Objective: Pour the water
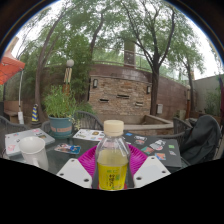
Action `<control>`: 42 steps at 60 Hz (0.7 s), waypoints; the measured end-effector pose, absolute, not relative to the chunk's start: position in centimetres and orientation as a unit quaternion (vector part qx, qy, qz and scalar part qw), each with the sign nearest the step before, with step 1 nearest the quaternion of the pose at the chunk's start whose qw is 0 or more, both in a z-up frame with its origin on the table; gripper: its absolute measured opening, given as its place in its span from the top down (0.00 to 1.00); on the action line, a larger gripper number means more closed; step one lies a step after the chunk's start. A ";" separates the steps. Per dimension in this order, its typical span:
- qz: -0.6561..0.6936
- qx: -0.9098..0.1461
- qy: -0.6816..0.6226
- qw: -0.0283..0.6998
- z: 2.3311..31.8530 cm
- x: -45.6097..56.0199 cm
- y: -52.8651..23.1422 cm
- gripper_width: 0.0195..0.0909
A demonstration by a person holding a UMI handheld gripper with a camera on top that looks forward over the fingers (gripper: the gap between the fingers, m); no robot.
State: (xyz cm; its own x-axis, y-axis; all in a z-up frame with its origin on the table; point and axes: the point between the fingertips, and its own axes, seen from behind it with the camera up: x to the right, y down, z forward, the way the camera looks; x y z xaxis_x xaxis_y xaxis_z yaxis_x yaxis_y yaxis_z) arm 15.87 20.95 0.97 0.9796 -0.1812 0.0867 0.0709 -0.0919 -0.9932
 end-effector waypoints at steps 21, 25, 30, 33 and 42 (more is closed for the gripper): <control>-0.047 -0.785 0.087 0.612 -2.0 16.1 19.1 0.06; -0.038 -0.778 0.090 0.621 -0.8 15.6 17.5 0.10; -0.035 -0.782 0.099 0.615 -0.1 14.9 14.3 0.10; -0.031 -0.780 0.097 0.617 0.7 13.7 11.9 0.10; -0.044 -0.779 0.073 0.622 3.2 9.3 2.5 0.10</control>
